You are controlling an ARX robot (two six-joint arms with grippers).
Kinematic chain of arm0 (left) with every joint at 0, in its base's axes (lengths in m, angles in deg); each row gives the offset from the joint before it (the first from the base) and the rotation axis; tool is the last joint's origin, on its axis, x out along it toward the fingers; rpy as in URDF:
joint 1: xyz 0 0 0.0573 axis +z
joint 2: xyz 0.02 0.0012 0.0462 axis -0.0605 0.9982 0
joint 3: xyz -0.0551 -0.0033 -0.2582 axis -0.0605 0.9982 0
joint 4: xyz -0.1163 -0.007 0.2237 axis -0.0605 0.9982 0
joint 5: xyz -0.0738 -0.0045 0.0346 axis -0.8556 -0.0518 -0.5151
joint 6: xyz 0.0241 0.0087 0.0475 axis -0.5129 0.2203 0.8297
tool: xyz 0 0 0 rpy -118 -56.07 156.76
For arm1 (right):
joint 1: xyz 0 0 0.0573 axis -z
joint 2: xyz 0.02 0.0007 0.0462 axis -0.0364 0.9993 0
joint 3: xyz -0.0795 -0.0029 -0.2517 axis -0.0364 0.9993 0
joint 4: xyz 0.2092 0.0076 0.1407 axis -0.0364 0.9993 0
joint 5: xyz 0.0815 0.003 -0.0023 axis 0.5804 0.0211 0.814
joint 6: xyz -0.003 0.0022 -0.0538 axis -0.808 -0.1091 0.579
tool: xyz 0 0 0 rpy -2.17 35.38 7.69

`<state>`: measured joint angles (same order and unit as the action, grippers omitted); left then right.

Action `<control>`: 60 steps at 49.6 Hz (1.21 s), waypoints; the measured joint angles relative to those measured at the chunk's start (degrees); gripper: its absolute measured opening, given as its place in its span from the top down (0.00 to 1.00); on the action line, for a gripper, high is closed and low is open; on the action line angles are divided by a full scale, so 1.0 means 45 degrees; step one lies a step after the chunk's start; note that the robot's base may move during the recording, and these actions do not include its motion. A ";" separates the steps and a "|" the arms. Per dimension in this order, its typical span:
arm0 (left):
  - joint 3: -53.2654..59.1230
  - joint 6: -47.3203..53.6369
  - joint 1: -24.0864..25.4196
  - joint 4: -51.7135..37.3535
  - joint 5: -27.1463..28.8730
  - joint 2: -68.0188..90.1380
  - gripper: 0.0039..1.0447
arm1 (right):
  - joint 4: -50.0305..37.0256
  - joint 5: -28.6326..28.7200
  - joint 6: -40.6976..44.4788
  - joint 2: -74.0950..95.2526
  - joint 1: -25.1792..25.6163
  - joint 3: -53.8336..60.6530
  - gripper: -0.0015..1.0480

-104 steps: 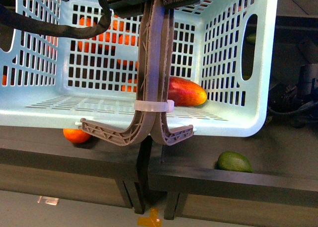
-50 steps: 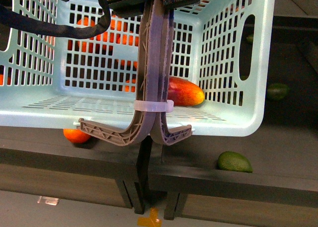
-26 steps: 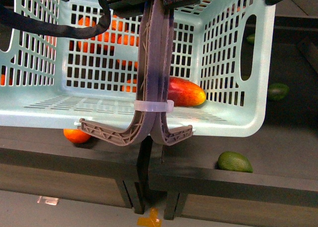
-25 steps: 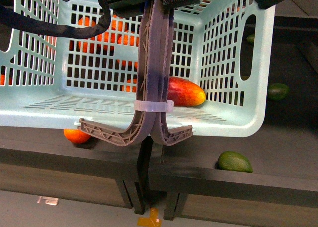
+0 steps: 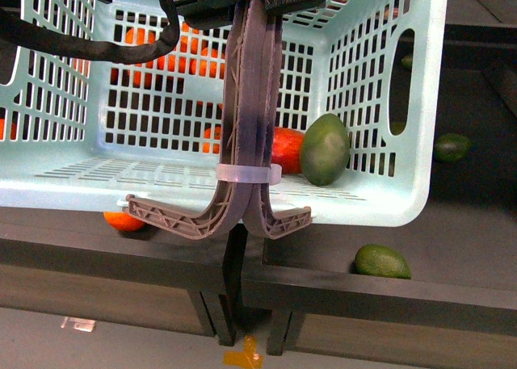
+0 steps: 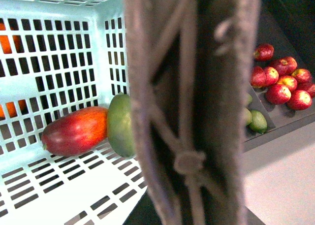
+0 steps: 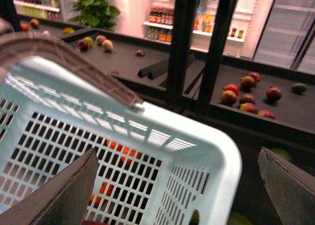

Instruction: Pick mango and avocado into basket

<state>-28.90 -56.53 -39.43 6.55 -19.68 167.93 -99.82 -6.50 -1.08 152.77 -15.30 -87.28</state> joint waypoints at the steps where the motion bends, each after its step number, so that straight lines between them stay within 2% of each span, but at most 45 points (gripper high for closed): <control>1: 0.0000 -0.0005 0.0000 0.0000 0.0000 0.0000 0.95 | 0.0112 -0.0185 -0.0160 -0.0583 0.0053 0.0262 0.07; 11: 0.0000 0.0039 0.0000 0.0000 0.0044 0.0000 0.95 | 0.2001 -0.2147 -0.1826 -0.6071 0.0704 0.3021 0.07; 18: 0.0000 0.0039 0.0000 0.0000 0.0024 0.0000 0.95 | 0.4410 -0.3959 -0.2793 -1.0511 0.1107 0.6227 0.07; 21: 0.0000 0.0039 0.0000 0.0000 0.0015 0.0000 0.95 | 0.4707 -0.3978 -0.2851 -1.1230 0.1122 0.6887 0.07; 32: 0.0000 0.0039 0.0000 0.0000 0.0015 0.0000 0.95 | 0.4677 -0.3774 -0.2905 -1.1414 0.1171 0.6902 0.08; 37: 0.0000 0.0034 0.0000 0.0000 0.0024 0.0000 0.95 | 0.4668 -0.1817 -0.1894 -1.1856 0.1744 0.7004 0.22; 43: 0.0000 0.0029 0.0000 0.0000 0.0034 0.0000 0.95 | 0.5192 -0.1088 -0.1277 -1.2614 0.2268 0.7203 0.44; 47: 0.0000 0.0029 -0.0005 0.0000 0.0034 0.0000 0.95 | 0.5552 0.0223 -0.1112 -1.3114 0.3283 0.7373 0.60; 54: 0.0000 0.0015 -0.0005 0.0000 0.0005 0.0000 0.95 | 0.5508 0.0321 -0.1054 -1.3527 0.3798 0.7708 0.78; 60: 0.0000 0.0015 -0.0005 0.0000 0.0015 0.0000 0.95 | 0.6086 0.0413 -0.0986 -1.4163 0.3823 0.7713 0.99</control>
<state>-28.90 -56.47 -39.46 6.55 -19.61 167.93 -72.44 -4.64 -5.52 89.03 1.90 -52.57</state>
